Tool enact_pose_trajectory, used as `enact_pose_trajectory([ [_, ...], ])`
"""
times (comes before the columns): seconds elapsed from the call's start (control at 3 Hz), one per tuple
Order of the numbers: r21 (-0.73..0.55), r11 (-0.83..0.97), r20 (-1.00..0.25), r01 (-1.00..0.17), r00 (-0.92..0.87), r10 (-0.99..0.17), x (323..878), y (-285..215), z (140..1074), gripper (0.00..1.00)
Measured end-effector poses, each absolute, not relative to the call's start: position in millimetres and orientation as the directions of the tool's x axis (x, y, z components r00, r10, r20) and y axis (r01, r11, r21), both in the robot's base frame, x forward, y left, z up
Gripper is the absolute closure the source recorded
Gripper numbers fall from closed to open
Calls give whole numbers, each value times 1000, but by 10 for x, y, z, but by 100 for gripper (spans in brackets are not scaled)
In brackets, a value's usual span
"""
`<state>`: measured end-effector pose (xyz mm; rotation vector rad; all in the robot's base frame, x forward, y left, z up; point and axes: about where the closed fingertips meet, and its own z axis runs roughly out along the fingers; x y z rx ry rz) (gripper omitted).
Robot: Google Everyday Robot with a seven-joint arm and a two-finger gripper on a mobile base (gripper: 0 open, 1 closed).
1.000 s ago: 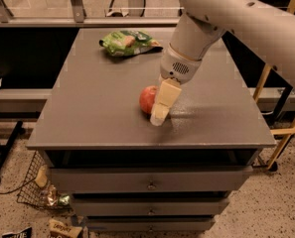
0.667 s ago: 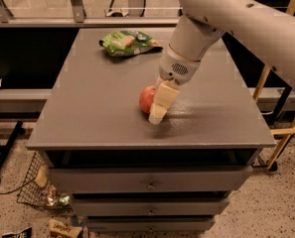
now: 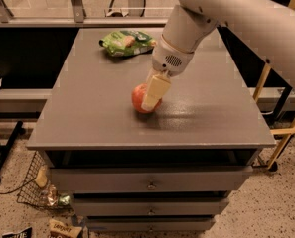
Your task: Pick apple
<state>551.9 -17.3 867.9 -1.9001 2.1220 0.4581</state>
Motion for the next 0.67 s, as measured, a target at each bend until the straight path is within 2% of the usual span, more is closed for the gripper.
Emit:
enact_pose_trajectory([
  [0.33,13,104,-428,-994,-100,-898,5567,-204,8901,88],
  [0.67,-47,121,-466,-992,-85,-881,5604,-290,9167,100],
])
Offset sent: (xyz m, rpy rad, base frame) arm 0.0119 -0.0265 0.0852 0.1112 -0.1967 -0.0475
